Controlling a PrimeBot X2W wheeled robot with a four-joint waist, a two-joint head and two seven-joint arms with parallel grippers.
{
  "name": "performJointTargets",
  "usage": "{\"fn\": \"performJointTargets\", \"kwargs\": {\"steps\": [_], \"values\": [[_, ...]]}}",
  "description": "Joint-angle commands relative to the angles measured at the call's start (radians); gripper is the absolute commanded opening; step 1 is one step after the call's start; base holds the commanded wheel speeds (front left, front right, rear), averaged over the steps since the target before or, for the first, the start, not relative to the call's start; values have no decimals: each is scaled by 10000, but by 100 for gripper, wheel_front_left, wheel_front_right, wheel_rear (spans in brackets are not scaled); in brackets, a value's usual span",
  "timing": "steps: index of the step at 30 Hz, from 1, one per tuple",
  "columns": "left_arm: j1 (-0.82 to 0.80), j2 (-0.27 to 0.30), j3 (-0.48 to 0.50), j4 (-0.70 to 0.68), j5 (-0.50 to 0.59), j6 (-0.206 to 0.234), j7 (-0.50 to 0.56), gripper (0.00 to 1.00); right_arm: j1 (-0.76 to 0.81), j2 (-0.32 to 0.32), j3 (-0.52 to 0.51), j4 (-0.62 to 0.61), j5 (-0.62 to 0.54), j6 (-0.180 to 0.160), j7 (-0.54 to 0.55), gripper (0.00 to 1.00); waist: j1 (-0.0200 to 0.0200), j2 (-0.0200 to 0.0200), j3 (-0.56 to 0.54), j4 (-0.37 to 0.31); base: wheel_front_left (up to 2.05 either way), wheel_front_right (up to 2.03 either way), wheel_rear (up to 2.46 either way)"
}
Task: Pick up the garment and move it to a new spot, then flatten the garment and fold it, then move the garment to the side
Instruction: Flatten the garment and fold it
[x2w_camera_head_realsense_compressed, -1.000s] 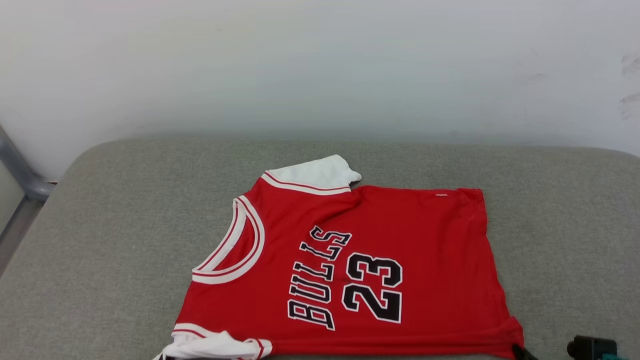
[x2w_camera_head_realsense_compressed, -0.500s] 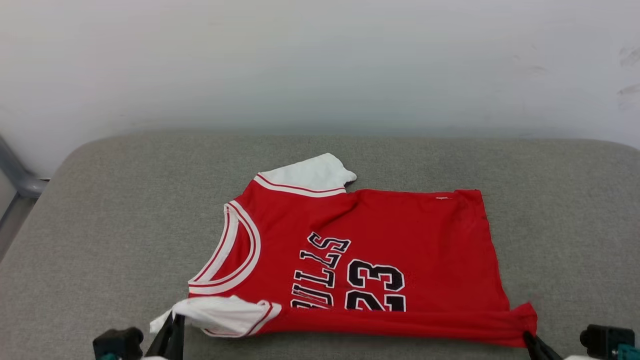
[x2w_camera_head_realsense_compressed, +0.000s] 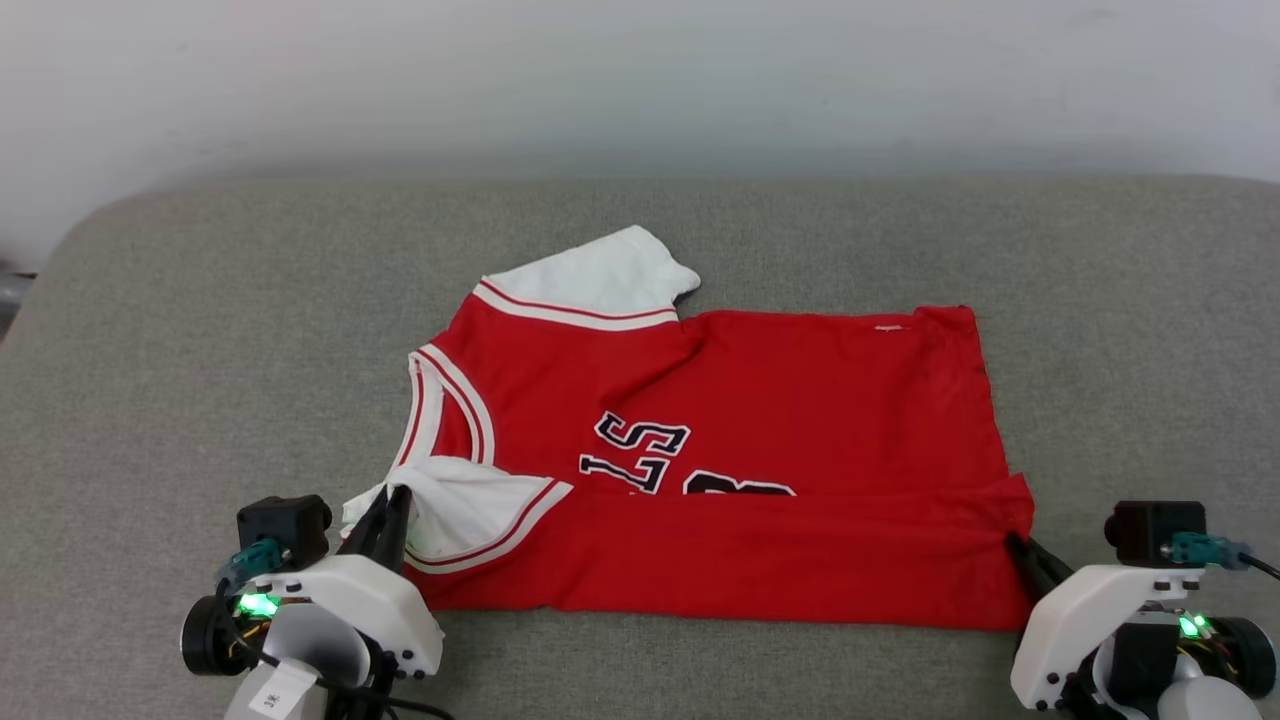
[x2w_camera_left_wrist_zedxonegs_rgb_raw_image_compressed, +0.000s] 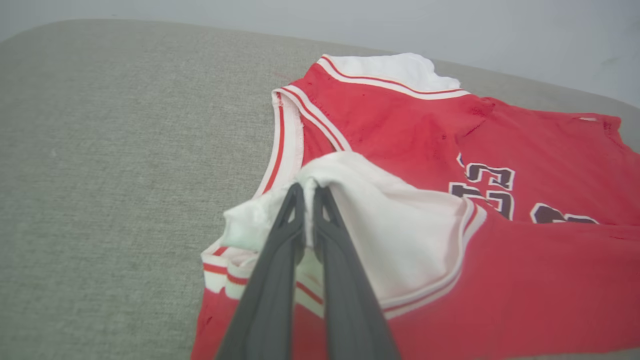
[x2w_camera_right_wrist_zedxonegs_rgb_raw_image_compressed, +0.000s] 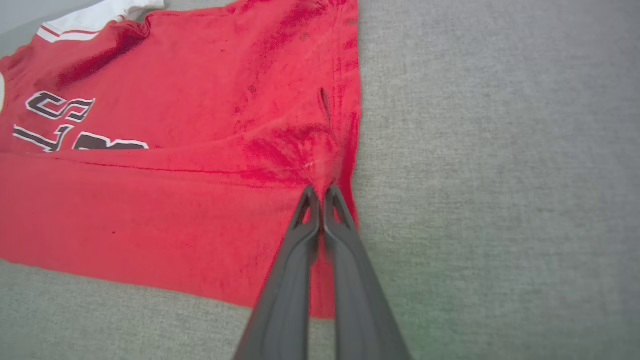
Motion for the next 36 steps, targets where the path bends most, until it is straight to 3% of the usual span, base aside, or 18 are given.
{"fn": "performJointTargets", "kwargs": {"steps": [1,4,5,6,7,8,9,17,23,29,30,36], "values": [[-292,39,-35,315,-69,-79,-41,0,-256,-58,88,260,-94,-15,-123,0,-2,-1,262,-7,0,0,0],[-743,41,-185,1124,-153,-189,-9,0,-578,-147,316,891,-157,-13,-263,0,-2,-1,398,-23,0,0,0],[-858,44,-222,1370,-193,-222,37,4,-663,-142,369,1057,-117,-13,-314,0,-2,-1,421,-29,0,0,0],[-971,44,-252,1608,-274,-265,78,25,-716,-179,420,1236,-165,-13,-368,32,-2,-1,442,-37,0,0,0],[-1083,32,-293,1829,-354,-298,150,44,-762,-193,446,1404,-177,-13,-402,100,-2,-1,456,-42,0,0,0],[-1186,23,-317,1999,-449,-335,166,76,-839,-199,482,1513,-158,-13,-493,100,-2,-1,460,-40,0,0,0],[-1268,33,-354,2150,-511,-364,149,100,-884,-200,524,1614,-115,-13,-595,100,-2,-1,447,-36,0,0,0],[-1407,398,-460,2480,-899,-461,310,100,-499,-249,750,1049,386,-13,-2612,100,-2,-1,-90,-50,0,0,0],[-1286,936,-553,1865,-1098,-494,1445,100,-61,-230,643,558,517,-13,-2860,100,-2,-1,-392,-91,0,0,0],[-993,1736,-435,828,-1819,-483,4104,100,392,-52,479,-36,490,-13,-2684,100,-2,-1,-416,-257,0,0,0],[-845,1944,-347,508,-2166,-477,5088,100,464,18,463,-213,484,-12,-2612,100,-2,-1,-373,-330,0,0,0],[-472,2303,-152,-159,-2757,-168,6869,100,600,168,453,-537,506,-12,-2450,100,-2,-1,-170,-535,0,0,0]]}}
